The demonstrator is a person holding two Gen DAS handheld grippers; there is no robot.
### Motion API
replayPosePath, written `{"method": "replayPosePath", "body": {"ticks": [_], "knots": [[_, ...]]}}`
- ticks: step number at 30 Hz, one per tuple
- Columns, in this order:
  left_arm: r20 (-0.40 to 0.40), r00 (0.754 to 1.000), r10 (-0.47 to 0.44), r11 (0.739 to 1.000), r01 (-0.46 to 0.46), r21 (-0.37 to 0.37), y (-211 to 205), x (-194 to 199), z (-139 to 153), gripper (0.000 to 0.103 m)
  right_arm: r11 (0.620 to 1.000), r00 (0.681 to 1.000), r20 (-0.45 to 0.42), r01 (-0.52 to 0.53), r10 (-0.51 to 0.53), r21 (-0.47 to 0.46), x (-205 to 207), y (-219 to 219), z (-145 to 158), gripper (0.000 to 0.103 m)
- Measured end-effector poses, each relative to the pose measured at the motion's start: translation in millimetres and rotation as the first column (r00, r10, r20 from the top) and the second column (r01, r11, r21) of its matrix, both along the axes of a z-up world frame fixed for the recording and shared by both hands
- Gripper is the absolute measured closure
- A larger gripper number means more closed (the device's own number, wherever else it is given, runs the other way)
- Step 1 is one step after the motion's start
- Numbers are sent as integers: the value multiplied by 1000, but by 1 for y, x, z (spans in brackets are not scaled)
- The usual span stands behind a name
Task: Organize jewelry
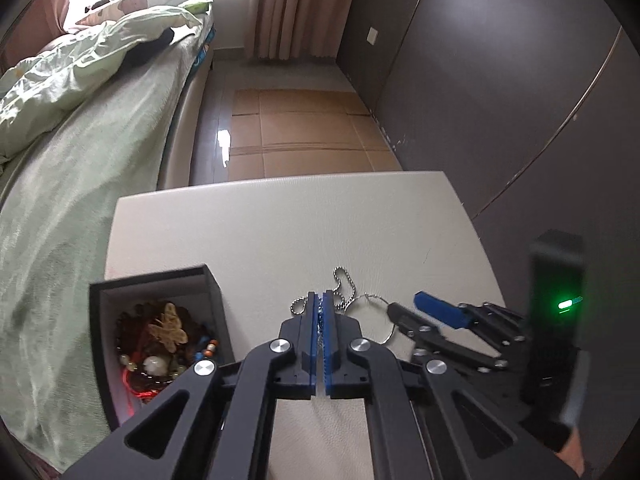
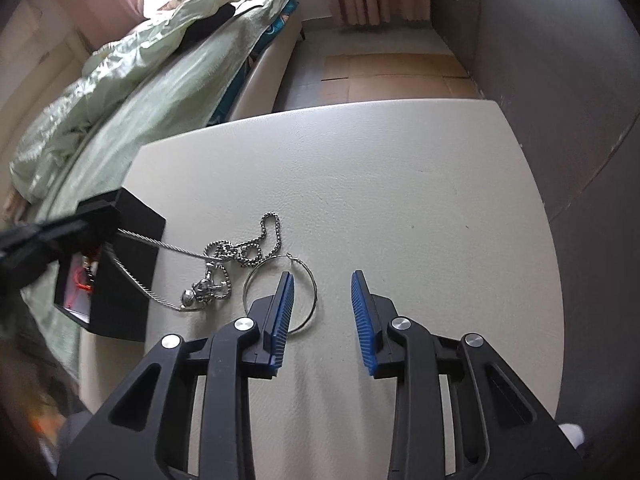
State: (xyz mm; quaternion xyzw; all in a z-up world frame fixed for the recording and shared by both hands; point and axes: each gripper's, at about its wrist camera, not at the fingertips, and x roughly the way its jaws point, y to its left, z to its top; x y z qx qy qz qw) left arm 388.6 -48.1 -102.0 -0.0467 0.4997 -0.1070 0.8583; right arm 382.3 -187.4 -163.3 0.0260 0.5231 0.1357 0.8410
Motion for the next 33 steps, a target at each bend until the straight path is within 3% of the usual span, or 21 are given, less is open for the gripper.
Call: {"method": "replayPosePath", "body": {"ticks": [2, 7, 13, 24, 33], "knots": [[7, 1000, 2, 1000, -2, -2, 3, -1, 6, 103, 999, 1000, 1, -7, 7, -35, 1, 5, -4, 73], [11, 1000, 9, 1000, -9, -13, 4, -3, 10, 103, 993, 1000, 16, -20, 22, -117, 3, 16, -13, 99], [56, 998, -1, 1000, 2, -25, 5, -12, 34, 103, 997, 999, 44, -1, 4, -82, -7, 7, -5, 100], [184, 983, -1, 999, 8, -38, 12, -24, 115, 103, 1000, 992, 123, 22, -23, 15, -29, -10, 33, 100], [306, 952, 4, 999, 12, -51, 16, -41, 190, 103, 997, 984, 179, -4, -11, 81, -38, -11, 85, 100]]}}
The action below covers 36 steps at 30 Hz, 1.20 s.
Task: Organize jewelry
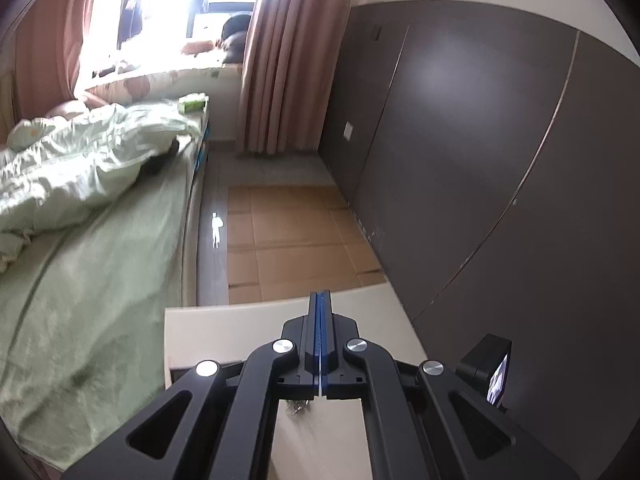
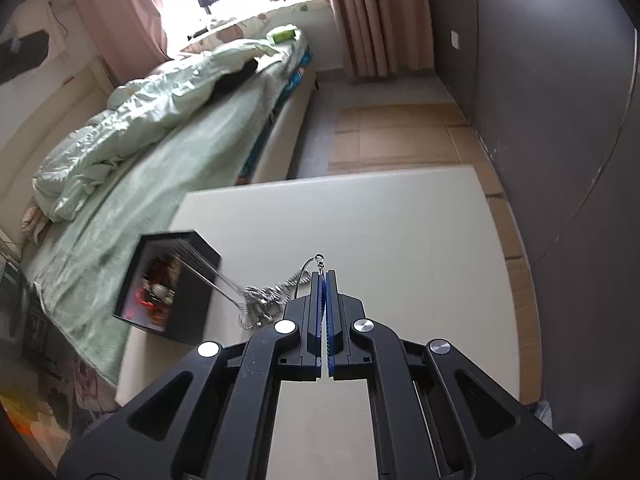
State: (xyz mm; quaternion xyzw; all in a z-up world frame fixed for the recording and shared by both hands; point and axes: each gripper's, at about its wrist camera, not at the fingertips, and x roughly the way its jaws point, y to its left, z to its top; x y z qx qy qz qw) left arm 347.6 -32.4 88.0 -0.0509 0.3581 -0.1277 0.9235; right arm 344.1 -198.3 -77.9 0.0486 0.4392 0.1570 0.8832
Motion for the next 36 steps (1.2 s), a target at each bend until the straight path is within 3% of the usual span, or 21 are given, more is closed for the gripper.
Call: {"method": "replayPosePath", "body": {"ticks": [4, 6, 9, 10, 11, 12, 13, 14, 15, 16, 17, 23, 27, 36], "knots": [[21, 1000, -22, 999, 21, 24, -6, -5, 19, 103, 1000, 999, 42, -10, 10, -4, -7, 3, 23, 100], [-24, 999, -45, 998, 46, 33, -10, -1, 9, 103, 1000, 998, 56, -8, 8, -3, -11, 3, 29, 100], [-109, 994, -10, 997, 18, 70, -13, 7, -25, 100, 1000, 998, 61, 13, -13, 1, -15, -4, 26, 100], [-139, 990, -14, 998, 23, 66, -14, 8, -37, 79, 1000, 998, 56, 27, -27, 6, -17, -9, 20, 100], [-168, 986, -13, 998, 25, 66, -17, 11, -51, 47, 999, 998, 47, 36, -37, 16, -17, -12, 15, 100], [-175, 985, -7, 997, 20, 71, -20, 11, -62, 37, 999, 998, 37, 44, -46, 30, -18, -15, 10, 100], [-180, 984, -6, 997, 20, 77, -22, 11, -72, 36, 997, 998, 24, 57, -58, 46, -18, -21, 1, 100], [-203, 979, -8, 996, 25, 82, -26, 12, -83, 43, 996, 998, 18, 66, -67, 52, -18, -24, -4, 100], [-241, 970, -20, 996, 39, 74, -29, 14, -96, 51, 995, 997, 10, 76, -77, 64, -18, -29, -10, 100], [-271, 962, -29, 996, 50, 71, -32, 16, -106, 68, 994, 997, 6, 82, -83, 75, -18, -33, -14, 100], [-302, 953, -30, 995, 57, 81, -36, 18, -118, 72, 992, 996, 3, 93, -93, 90, -19, -38, -20, 100], [-392, 920, 2, 990, 52, 128, -43, 34, -177, 72, 980, 991, -47, 130, -124, 153, -23, -62, -47, 100], [-439, 898, 24, 986, 50, 157, -50, 40, -211, 72, 974, 992, -47, 127, -120, 188, -23, -70, -45, 100], [-471, 877, 99, 974, 11, 225, -56, 58, -253, 70, 976, 993, -55, 109, -100, 191, -21, -70, -48, 100]]}}
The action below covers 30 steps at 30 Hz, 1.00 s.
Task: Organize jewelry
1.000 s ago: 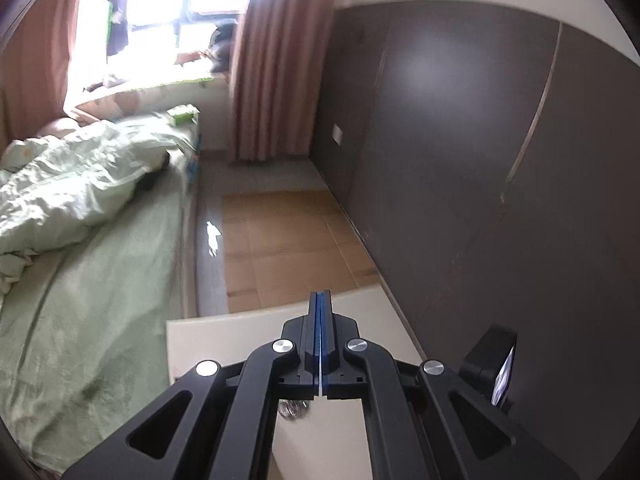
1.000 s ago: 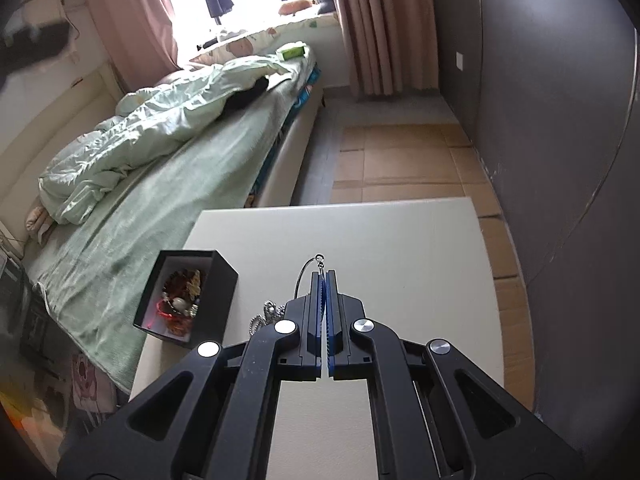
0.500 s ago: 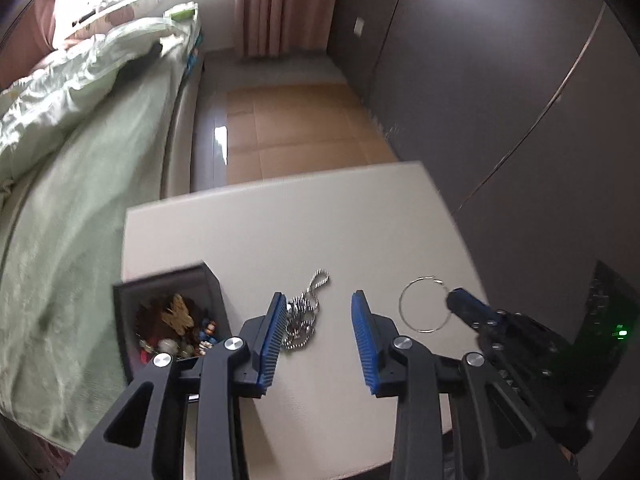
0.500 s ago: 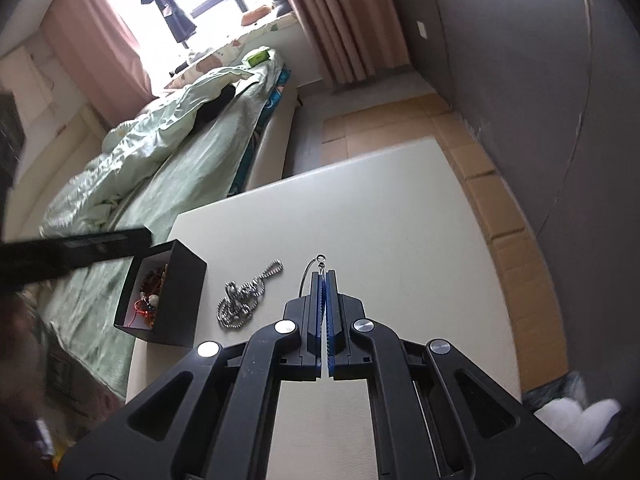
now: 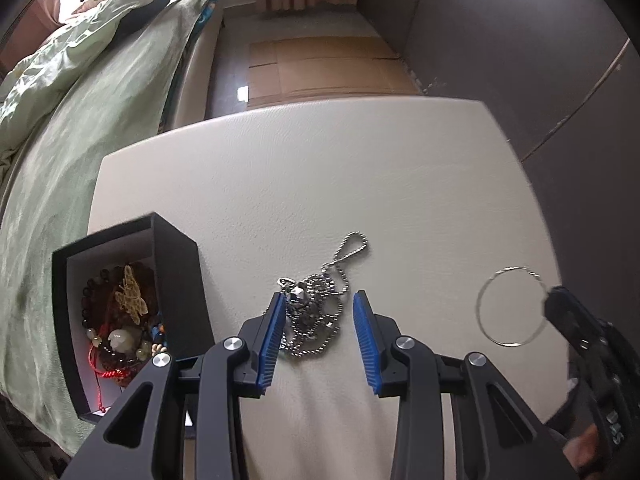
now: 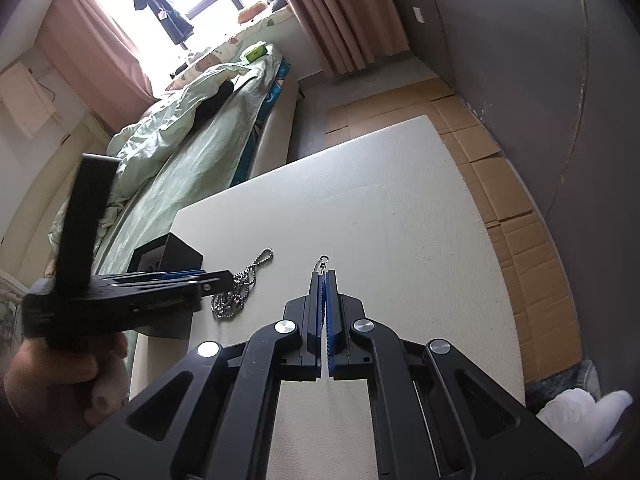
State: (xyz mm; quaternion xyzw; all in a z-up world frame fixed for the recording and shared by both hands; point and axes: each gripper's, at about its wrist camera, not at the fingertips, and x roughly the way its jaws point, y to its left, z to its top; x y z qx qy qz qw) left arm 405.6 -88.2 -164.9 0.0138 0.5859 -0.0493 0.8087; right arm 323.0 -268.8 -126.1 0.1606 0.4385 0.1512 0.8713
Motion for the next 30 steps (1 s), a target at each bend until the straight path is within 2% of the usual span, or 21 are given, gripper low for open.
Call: {"method": "replayPosePath", "body": {"ticks": [4, 6, 7, 8, 9, 11, 15, 20, 30], "knots": [[-20, 1000, -7, 1000, 8, 25, -2, 3, -18, 68, 1000, 1000, 0, -2, 2, -2, 1, 1, -1, 100], [-7, 1000, 1, 1000, -1, 20, 1, 5, -20, 72, 1000, 1000, -2, -3, 3, -1, 1, 2, -1, 100], [-3, 1000, 7, 1000, -7, 21, 3, 6, -20, 85, 1000, 1000, -2, -5, 5, -3, 0, 3, -1, 100], [-4, 1000, 15, 1000, -15, 18, 5, 7, -19, 87, 1000, 1000, -3, -8, 8, -5, 0, 4, -1, 100], [-16, 1000, 13, 1000, -13, -22, 8, 7, -18, 88, 1000, 1000, -3, -10, 10, -8, 0, 4, -1, 100], [-3, 1000, -5, 1000, 5, -21, 8, 5, -12, 89, 1000, 1000, -3, -11, 11, -12, 1, 5, -1, 100], [46, 999, -12, 999, 14, -33, 13, -1, 12, 90, 1000, 1000, 0, -11, 11, -5, 2, 6, 3, 100], [124, 992, -20, 998, 27, -56, 21, -10, 56, 90, 1000, 1000, 20, -20, 20, 4, 2, 11, 12, 100], [259, 966, -3, 996, 28, -90, 38, -33, 140, 92, 999, 996, 84, -43, 42, 10, -3, 29, 56, 100]]}}
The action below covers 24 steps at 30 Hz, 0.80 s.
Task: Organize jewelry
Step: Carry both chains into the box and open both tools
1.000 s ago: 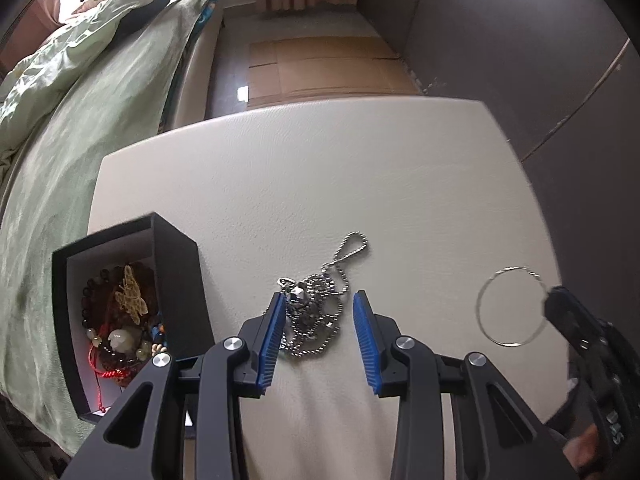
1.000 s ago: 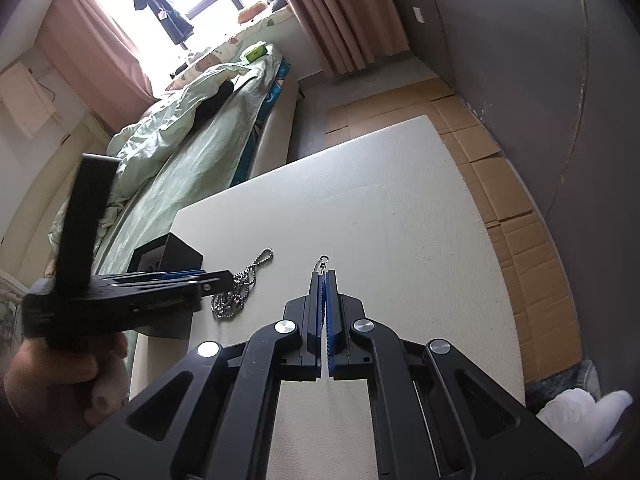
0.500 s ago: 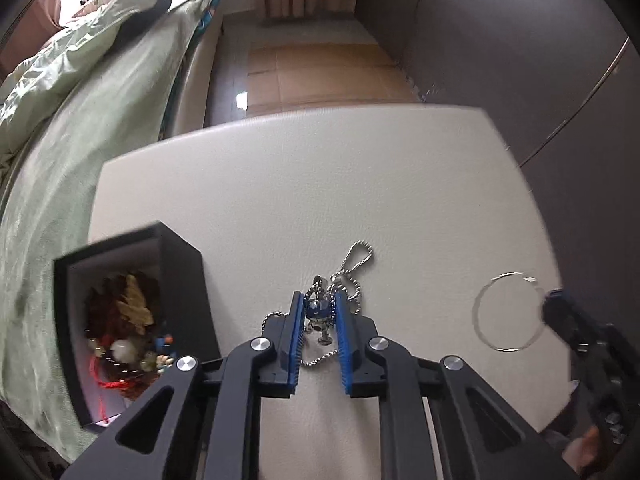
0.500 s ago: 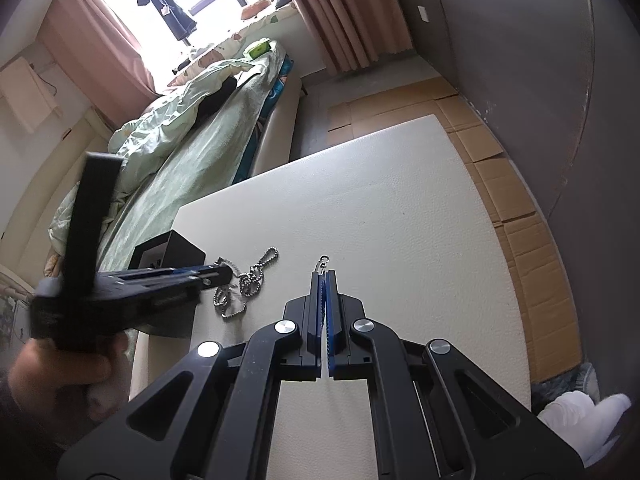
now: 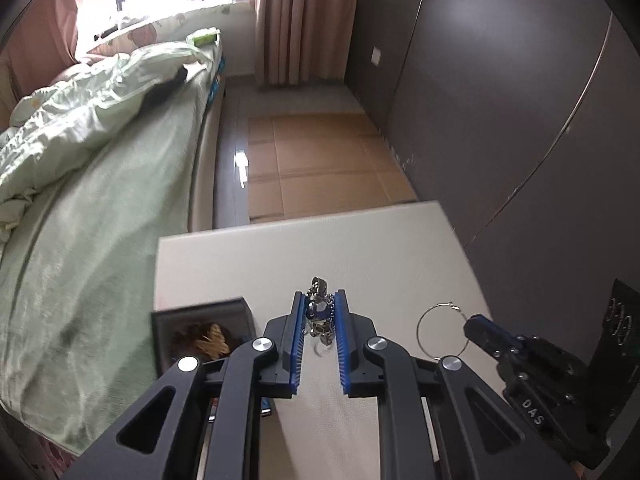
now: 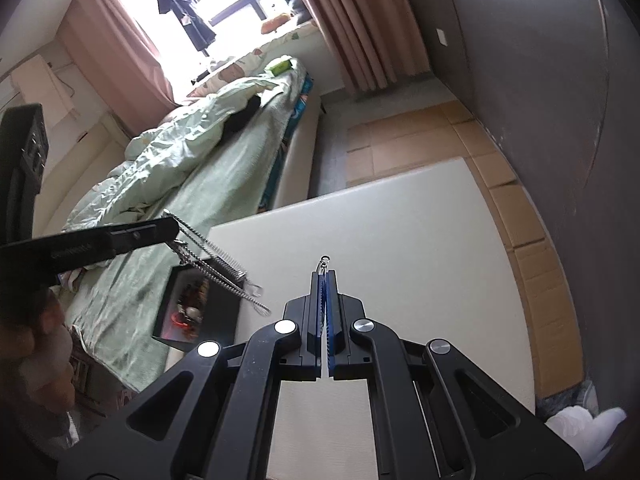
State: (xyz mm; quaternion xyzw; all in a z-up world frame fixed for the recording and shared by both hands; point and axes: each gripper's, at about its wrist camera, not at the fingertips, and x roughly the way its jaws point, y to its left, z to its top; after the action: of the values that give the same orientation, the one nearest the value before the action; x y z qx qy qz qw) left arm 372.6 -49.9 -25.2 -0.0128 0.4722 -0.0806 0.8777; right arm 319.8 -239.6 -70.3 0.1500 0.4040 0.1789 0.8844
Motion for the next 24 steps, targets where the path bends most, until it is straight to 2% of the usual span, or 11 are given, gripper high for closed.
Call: {"method": "replayPosePath", "body": {"ticks": [7, 13, 17, 24], "knots": [[84, 996, 17, 1000, -18, 5, 16, -19, 51, 92, 999, 996, 71, -53, 53, -5, -4, 29, 43, 100], [112, 993, 41, 999, -42, 4, 39, -32, 69, 92, 995, 989, 107, -96, 97, -16, -8, 58, 65, 100], [104, 993, 59, 998, -59, -4, 56, -36, 66, 92, 993, 986, 116, -119, 121, -26, -13, 75, 70, 100], [61, 994, 89, 996, -88, -28, 82, -30, 34, 93, 987, 982, 107, -150, 155, -50, -11, 98, 64, 100]]}}
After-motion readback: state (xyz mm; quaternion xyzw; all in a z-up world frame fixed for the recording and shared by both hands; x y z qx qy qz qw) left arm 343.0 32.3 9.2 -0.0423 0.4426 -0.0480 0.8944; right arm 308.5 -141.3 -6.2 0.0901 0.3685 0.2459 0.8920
